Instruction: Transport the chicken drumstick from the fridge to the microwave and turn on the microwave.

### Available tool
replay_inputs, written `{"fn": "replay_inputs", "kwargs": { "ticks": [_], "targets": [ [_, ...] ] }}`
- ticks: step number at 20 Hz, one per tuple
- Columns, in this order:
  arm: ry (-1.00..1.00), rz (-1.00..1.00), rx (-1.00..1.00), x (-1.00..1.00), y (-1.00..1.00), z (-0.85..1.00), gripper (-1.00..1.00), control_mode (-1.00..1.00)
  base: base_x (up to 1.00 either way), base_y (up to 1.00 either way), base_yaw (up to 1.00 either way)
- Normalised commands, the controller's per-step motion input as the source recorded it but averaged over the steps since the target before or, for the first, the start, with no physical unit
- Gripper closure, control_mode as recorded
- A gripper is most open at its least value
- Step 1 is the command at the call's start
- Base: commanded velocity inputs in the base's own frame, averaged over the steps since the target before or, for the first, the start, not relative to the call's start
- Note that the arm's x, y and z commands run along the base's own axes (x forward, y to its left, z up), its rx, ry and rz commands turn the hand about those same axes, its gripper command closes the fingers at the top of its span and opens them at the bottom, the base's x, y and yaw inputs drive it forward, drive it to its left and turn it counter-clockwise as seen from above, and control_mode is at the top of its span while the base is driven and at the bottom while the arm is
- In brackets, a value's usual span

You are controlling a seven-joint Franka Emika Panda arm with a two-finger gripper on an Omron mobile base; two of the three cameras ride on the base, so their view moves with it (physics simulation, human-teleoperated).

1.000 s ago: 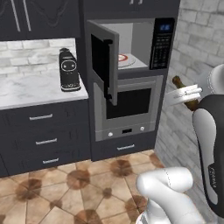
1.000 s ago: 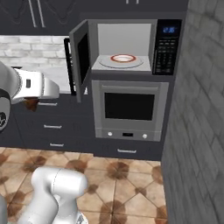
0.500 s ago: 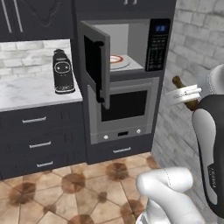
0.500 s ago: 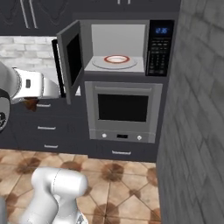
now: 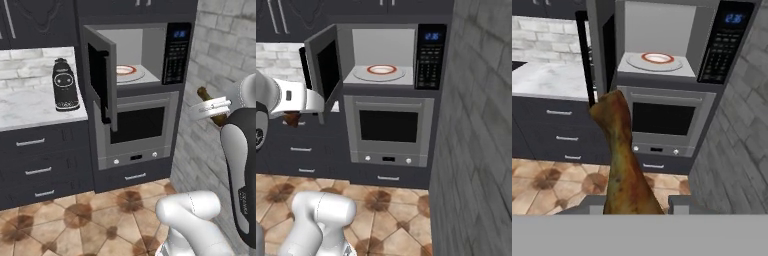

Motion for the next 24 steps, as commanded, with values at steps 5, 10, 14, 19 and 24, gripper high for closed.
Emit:
{"fn": "replay_inputs", "kwargs": {
  "ticks": [5,10,14,19,24],
  "targets": [
    [0.0,0.0,0.0,0.0,0.0,0.0,1.0,1.0,0.37,-0.17,0.0],
    [0.0,0.0,0.0,0.0,0.0,0.0,1.0,1.0,0.38,-0.16,0.0],
    [0.0,0.0,0.0,0.0,0.0,0.0,1.0,1.0,0.38,-0.22,0.0],
    [0.0,0.0,0.0,0.0,0.0,0.0,1.0,1.0,0.39,-0.26,0.0],
    [0.0,0.0,0.0,0.0,0.0,0.0,1.0,1.0,0.4,-0.33,0.0]
  ]
}}
